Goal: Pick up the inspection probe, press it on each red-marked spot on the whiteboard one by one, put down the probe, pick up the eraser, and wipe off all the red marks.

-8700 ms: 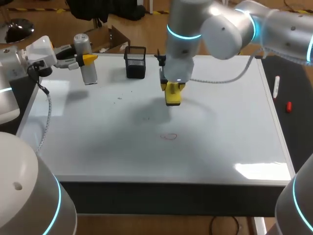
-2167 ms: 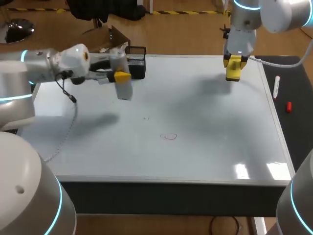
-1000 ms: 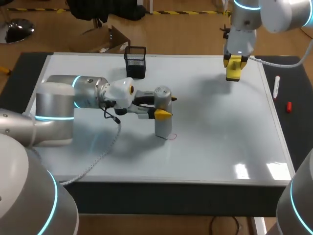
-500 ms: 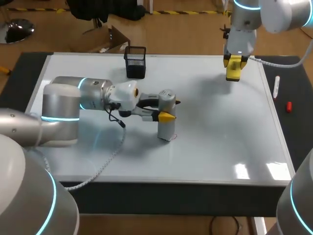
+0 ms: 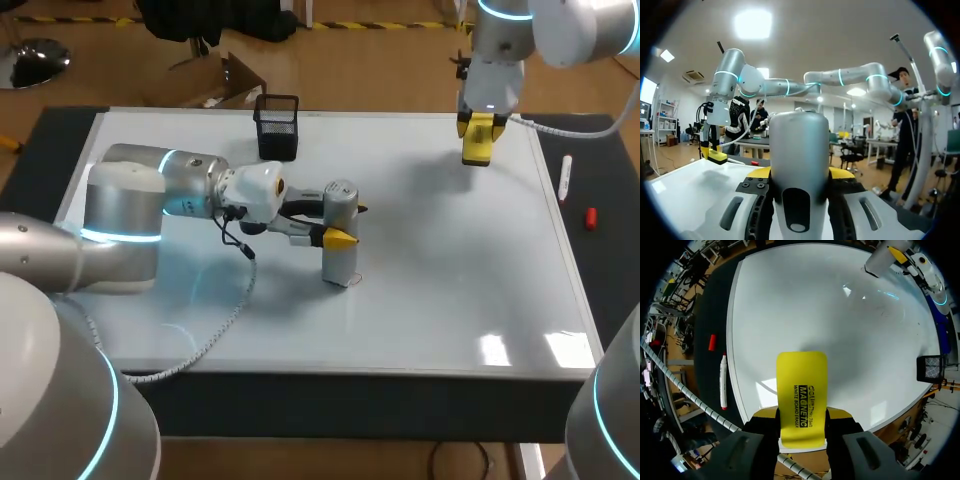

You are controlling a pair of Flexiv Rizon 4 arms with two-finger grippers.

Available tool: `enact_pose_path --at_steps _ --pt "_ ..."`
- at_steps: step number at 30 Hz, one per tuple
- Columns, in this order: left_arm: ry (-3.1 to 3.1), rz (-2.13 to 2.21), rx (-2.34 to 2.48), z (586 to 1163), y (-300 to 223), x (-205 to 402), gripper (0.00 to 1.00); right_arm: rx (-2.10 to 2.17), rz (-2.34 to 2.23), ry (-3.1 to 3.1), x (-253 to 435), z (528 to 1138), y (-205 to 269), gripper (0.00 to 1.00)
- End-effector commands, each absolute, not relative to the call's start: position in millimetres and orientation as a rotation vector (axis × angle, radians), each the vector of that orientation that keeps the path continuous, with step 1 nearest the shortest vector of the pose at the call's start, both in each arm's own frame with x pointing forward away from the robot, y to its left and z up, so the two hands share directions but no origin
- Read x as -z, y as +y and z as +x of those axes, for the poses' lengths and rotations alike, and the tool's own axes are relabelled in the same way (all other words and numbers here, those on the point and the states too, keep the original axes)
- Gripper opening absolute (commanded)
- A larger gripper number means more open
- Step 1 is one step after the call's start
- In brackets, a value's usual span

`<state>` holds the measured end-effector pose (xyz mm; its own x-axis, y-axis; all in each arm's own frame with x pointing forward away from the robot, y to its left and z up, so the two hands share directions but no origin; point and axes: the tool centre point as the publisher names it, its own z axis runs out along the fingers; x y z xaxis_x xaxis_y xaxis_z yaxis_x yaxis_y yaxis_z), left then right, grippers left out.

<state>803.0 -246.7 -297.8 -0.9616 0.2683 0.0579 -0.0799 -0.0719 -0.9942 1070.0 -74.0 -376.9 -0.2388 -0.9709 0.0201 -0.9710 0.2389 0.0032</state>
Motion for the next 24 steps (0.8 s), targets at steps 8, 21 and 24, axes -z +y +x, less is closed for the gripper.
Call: enact_pose_path --at_steps 8,21,24 --pt "-1.966 -0.202 -2.132 801.1 -244.5 300.2 0.00 -0.018 1.929 -2.456 375.9 1070.2 -74.8 0.00" --pt "-1.889 -0.214 -2.209 801.4 -241.7 257.0 0.00 -0.018 1.929 -2.456 375.9 1070.2 -74.8 0.00" --pt "-1.887 -0.226 -2.230 804.0 -238.3 249.0 0.00 -0.018 1.929 -2.456 375.9 1070.2 -74.8 0.00"
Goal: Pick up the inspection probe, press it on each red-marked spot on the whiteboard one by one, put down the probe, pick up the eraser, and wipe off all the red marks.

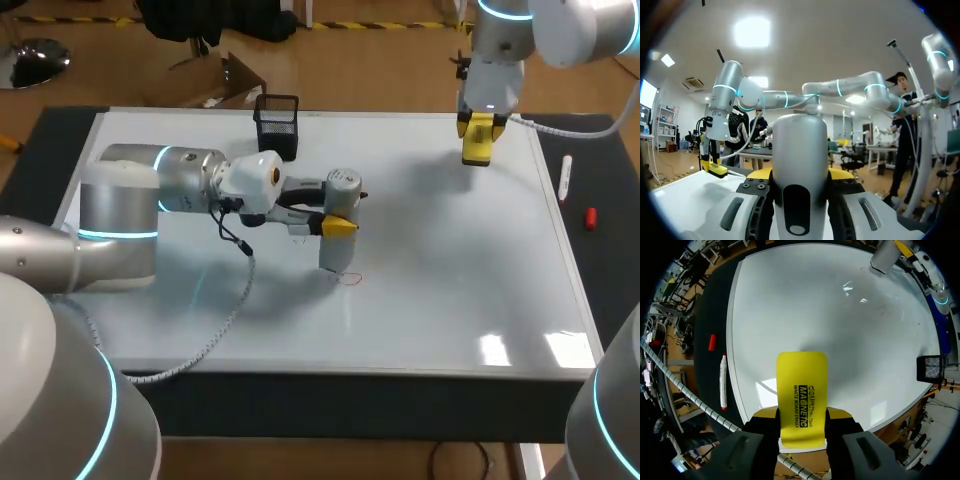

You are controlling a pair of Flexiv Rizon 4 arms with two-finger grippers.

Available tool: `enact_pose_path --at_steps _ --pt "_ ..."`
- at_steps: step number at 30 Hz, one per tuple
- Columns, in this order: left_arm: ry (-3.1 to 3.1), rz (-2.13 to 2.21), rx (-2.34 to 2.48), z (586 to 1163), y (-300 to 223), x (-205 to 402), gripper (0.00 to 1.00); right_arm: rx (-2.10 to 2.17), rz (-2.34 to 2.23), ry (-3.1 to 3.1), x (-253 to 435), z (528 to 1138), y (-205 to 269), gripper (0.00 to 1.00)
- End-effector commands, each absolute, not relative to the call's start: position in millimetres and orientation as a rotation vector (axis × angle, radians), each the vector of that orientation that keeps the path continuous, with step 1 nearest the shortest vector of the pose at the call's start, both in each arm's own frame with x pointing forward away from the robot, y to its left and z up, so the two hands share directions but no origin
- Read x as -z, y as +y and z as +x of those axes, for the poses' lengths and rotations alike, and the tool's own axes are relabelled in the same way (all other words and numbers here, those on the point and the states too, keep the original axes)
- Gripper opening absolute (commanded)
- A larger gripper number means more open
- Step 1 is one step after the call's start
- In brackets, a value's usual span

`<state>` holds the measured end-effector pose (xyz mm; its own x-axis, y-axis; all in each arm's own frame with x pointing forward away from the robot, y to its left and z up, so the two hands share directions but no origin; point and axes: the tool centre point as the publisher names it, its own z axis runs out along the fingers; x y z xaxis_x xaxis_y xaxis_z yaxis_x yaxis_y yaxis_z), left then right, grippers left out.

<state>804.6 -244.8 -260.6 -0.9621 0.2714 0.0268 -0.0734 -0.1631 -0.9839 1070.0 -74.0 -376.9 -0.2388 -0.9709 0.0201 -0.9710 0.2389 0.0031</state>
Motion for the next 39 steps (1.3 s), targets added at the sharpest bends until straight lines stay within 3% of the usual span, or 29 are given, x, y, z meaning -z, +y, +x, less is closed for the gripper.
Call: enact_pose_path --at_steps 1,26,39 --pt "-1.885 -0.224 -2.239 806.2 -235.9 247.7 0.00 -0.018 1.929 -2.456 375.9 1070.2 -74.8 0.00" --pt "-2.077 0.123 -2.535 936.1 -91.6 232.2 0.00 -0.018 1.929 -2.456 375.9 1070.2 -74.8 0.00" --pt "-2.131 0.288 -2.608 975.3 -19.2 240.7 0.00 -0.018 1.929 -2.456 375.9 1070.2 -74.8 0.00"
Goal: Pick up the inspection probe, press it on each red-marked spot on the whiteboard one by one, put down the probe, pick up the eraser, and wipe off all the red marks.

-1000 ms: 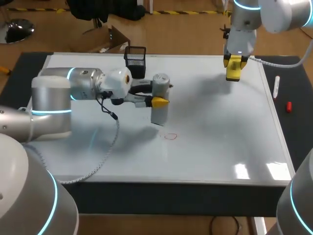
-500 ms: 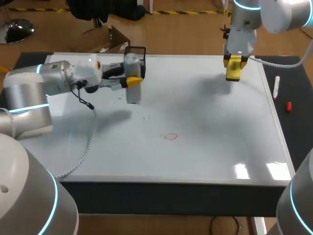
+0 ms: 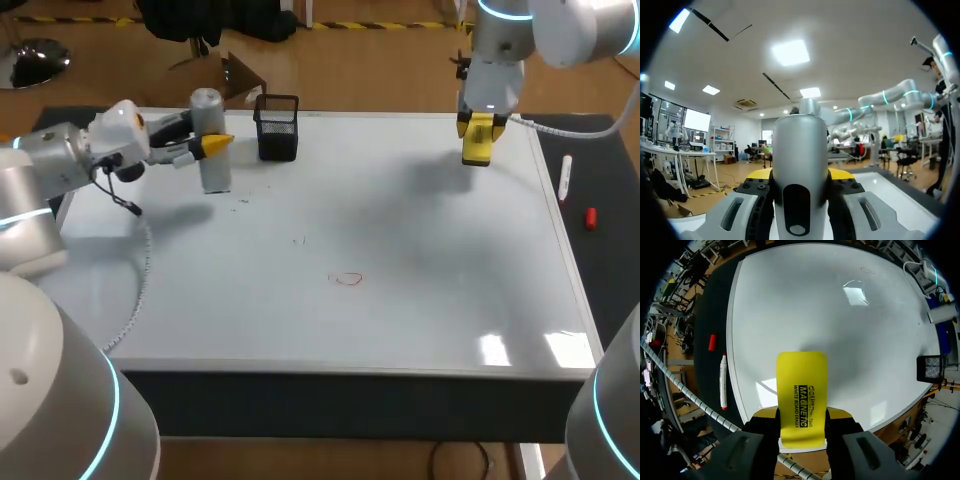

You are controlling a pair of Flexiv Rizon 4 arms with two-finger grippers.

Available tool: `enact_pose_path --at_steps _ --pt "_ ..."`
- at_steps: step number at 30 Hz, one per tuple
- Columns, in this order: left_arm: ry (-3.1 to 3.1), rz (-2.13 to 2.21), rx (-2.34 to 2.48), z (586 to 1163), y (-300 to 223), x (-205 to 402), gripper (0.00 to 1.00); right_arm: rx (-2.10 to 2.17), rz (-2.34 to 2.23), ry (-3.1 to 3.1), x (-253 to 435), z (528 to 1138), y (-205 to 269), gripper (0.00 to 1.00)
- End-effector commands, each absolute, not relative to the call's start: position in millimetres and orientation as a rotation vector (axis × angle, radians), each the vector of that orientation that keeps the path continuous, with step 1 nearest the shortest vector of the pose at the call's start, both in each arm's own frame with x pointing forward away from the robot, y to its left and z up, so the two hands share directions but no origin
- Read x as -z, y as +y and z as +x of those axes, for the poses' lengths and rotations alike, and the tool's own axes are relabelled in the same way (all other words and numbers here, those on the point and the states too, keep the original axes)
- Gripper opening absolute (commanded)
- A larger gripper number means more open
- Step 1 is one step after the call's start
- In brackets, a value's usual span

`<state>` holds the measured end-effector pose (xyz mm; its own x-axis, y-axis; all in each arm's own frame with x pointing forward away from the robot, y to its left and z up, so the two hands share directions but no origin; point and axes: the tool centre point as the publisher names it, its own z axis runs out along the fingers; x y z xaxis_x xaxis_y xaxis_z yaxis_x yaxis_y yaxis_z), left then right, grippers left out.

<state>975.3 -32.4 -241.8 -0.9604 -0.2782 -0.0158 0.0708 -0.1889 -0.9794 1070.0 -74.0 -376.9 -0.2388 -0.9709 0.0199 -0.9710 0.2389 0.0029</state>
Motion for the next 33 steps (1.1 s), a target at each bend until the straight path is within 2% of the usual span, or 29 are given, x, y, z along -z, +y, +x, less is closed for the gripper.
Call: enact_pose_path --at_steps 1,11,33 --pt "1.827 -0.255 2.235 978.6 -14.6 241.5 0.00 -0.018 1.929 -2.456 375.9 1070.2 -74.8 0.00" --pt "1.820 -0.303 2.196 994.2 11.3 242.6 0.00 -0.018 1.929 -2.456 375.9 1070.2 -74.8 0.00" --pt "1.817 -0.295 2.196 994.4 12.1 242.5 0.00 -0.042 1.984 -2.417 372.4 1065.1 -64.0 0.00"
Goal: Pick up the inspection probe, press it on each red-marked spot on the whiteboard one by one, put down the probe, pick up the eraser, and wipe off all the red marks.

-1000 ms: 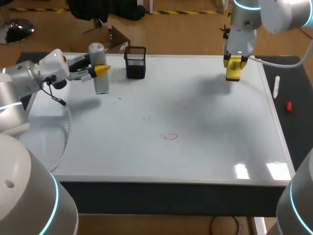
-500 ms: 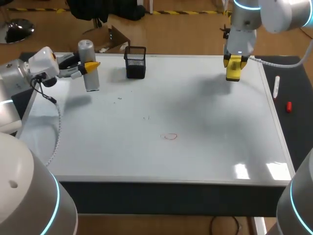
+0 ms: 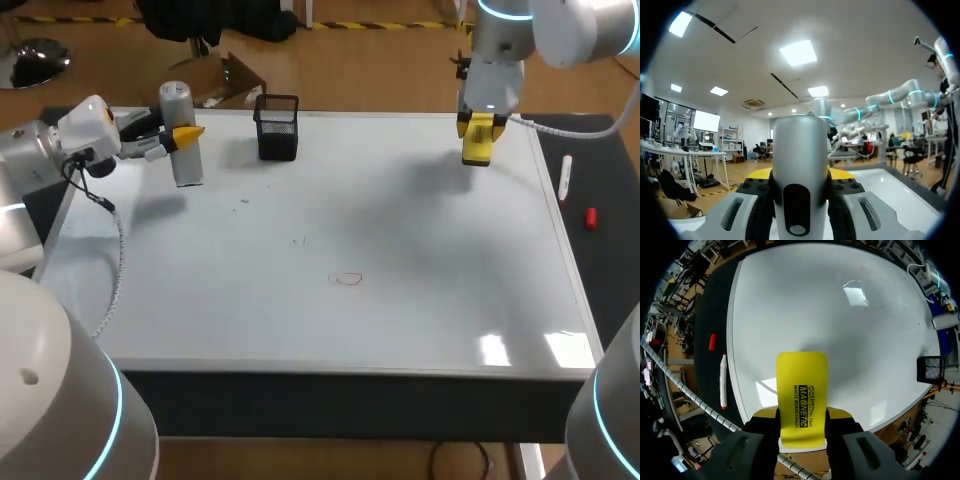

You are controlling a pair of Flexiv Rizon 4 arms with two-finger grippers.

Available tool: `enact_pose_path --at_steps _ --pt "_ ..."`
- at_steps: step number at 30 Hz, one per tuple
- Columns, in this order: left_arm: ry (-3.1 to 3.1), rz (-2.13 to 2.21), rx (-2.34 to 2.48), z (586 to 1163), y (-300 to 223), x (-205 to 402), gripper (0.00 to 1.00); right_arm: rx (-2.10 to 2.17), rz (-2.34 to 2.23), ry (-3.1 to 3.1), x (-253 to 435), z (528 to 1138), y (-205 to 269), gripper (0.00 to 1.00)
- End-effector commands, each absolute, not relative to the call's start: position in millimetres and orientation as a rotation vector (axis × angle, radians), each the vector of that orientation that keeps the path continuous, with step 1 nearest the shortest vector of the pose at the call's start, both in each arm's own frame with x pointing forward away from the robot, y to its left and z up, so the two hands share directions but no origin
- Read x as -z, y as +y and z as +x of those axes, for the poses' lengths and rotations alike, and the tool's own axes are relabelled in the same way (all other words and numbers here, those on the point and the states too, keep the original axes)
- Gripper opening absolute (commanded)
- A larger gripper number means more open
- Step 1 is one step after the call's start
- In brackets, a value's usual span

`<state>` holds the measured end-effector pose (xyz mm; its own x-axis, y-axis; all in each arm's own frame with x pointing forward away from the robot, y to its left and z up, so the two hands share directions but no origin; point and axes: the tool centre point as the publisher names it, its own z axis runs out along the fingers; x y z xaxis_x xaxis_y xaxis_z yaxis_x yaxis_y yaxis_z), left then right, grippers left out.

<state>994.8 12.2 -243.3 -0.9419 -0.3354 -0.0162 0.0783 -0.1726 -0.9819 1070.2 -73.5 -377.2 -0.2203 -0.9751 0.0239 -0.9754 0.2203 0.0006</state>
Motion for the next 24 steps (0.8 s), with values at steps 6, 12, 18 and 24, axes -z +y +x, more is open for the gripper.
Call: enact_pose_path --at_steps 6,12,18,24 --pt "1.817 -0.295 2.196 994.4 12.1 242.5 0.00 -0.063 2.079 -2.355 368.6 1045.6 -40.4 0.00" --pt "1.817 -0.295 2.196 994.4 12.1 242.5 0.00 -0.072 2.160 -2.324 359.7 1019.9 -9.9 0.00" --pt "1.817 -0.295 2.196 994.4 12.1 242.5 0.00 -0.048 2.264 -2.347 349.6 995.3 30.5 0.00" --pt "1.817 -0.295 2.196 994.4 12.1 242.5 0.00 -0.045 2.318 -2.336 345.6 970.8 72.7 0.00"
